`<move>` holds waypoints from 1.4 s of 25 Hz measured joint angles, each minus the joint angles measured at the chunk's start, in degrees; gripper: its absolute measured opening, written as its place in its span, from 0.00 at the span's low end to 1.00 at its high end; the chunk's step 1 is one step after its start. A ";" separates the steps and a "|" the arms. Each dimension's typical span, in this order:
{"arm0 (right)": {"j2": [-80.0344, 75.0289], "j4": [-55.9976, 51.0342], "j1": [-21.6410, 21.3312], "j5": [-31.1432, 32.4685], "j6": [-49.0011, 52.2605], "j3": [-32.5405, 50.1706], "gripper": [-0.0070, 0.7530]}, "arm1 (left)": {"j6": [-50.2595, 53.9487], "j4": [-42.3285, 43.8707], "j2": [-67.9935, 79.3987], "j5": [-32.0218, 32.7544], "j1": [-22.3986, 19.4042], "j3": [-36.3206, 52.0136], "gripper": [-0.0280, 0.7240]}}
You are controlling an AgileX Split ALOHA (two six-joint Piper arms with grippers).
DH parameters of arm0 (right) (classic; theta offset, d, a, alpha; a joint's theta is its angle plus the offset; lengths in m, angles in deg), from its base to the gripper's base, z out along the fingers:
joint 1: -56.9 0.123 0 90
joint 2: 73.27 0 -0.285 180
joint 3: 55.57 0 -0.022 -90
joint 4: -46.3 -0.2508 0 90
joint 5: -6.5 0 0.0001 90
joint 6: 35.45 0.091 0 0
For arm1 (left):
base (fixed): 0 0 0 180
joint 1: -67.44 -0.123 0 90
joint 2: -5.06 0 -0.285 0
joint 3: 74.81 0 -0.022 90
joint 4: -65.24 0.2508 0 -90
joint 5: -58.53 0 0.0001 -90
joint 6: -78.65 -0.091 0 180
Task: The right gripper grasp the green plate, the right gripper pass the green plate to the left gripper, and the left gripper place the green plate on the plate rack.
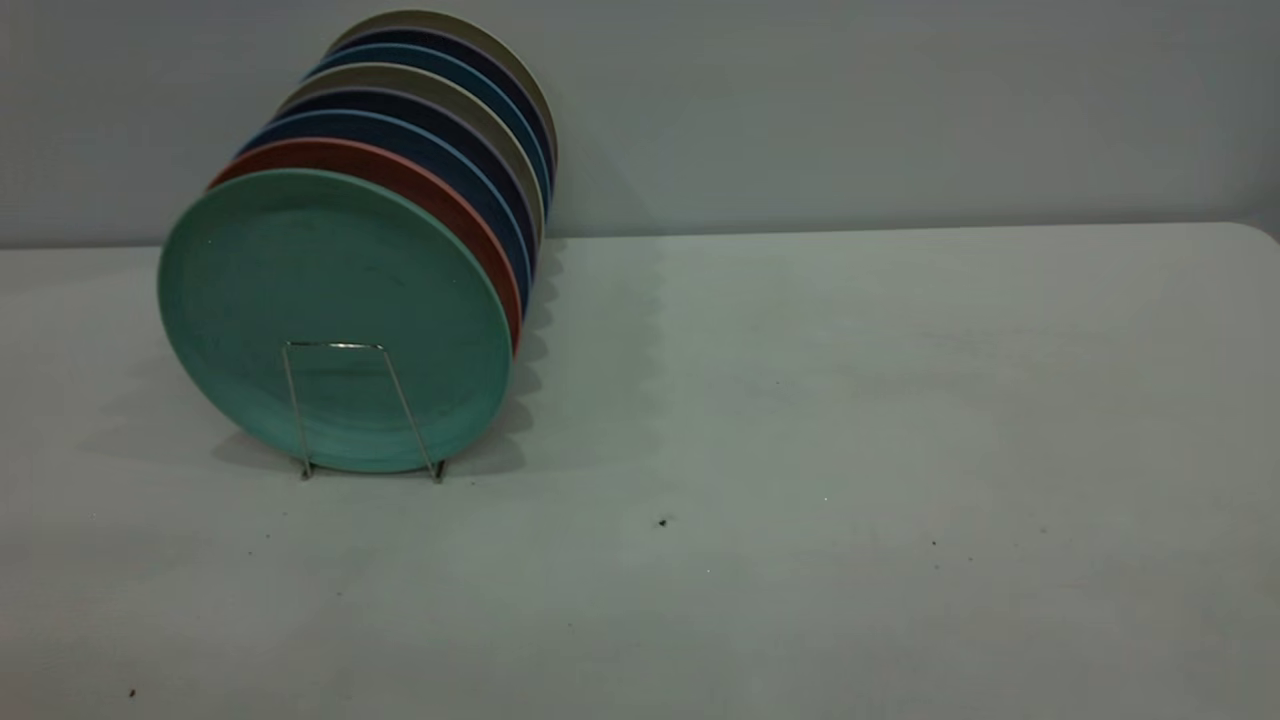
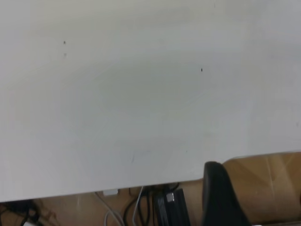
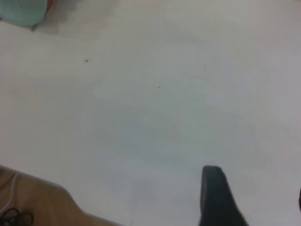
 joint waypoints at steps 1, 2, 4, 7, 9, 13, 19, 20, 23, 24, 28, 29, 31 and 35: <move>0.07 0.00 0.00 0.00 0.00 0.00 0.57 | -0.05 -0.36 -0.89 0.06 0.00 0.12 0.62; 0.07 0.02 0.00 0.00 0.00 0.00 0.57 | -0.11 -0.62 -1.55 0.06 0.00 0.12 0.62; 0.07 0.20 0.00 0.00 0.21 0.00 0.57 | -0.25 -0.97 -3.06 0.13 0.00 0.12 0.62; 0.07 0.31 0.00 0.00 0.21 0.00 0.57 | -0.25 -0.97 -4.62 0.18 0.00 0.12 0.62; 0.07 0.30 0.00 0.00 0.21 0.00 0.57 | -0.25 -0.97 -5.00 0.18 0.00 0.12 0.62; 0.07 0.30 0.00 0.00 0.21 0.00 0.57 | -0.25 -0.97 -5.11 0.18 0.00 0.12 0.62; 0.12 0.32 -1.82 0.04 0.20 0.00 0.57 | -0.27 -0.97 -5.51 0.20 -2.33 0.12 0.62; 0.12 0.26 -2.97 0.04 0.20 0.00 0.57 | -0.27 -0.91 -5.58 0.20 -3.93 0.12 0.62; 0.12 0.21 -5.23 0.04 0.20 0.00 0.57 | -0.27 -0.80 -8.13 0.20 -7.19 0.12 0.62; 0.12 0.21 -5.30 0.04 0.20 0.00 0.57 | -0.27 -0.80 -9.70 0.25 -7.61 0.12 0.62; 0.12 0.21 -5.34 0.04 0.20 0.00 0.57 | -0.27 -0.80 -13.23 0.63 -7.81 0.12 0.62; 0.12 0.21 -5.34 0.04 0.33 0.00 0.57 | -0.27 -0.80 -13.22 0.63 -7.81 0.12 0.62; 0.12 0.16 -5.34 0.04 0.32 0.00 0.57 | -0.27 -0.80 -13.36 0.63 -7.81 0.12 0.62; 0.12 0.16 -5.34 0.04 0.32 0.00 0.57 | -0.27 -0.80 -13.39 0.63 -7.81 0.12 0.62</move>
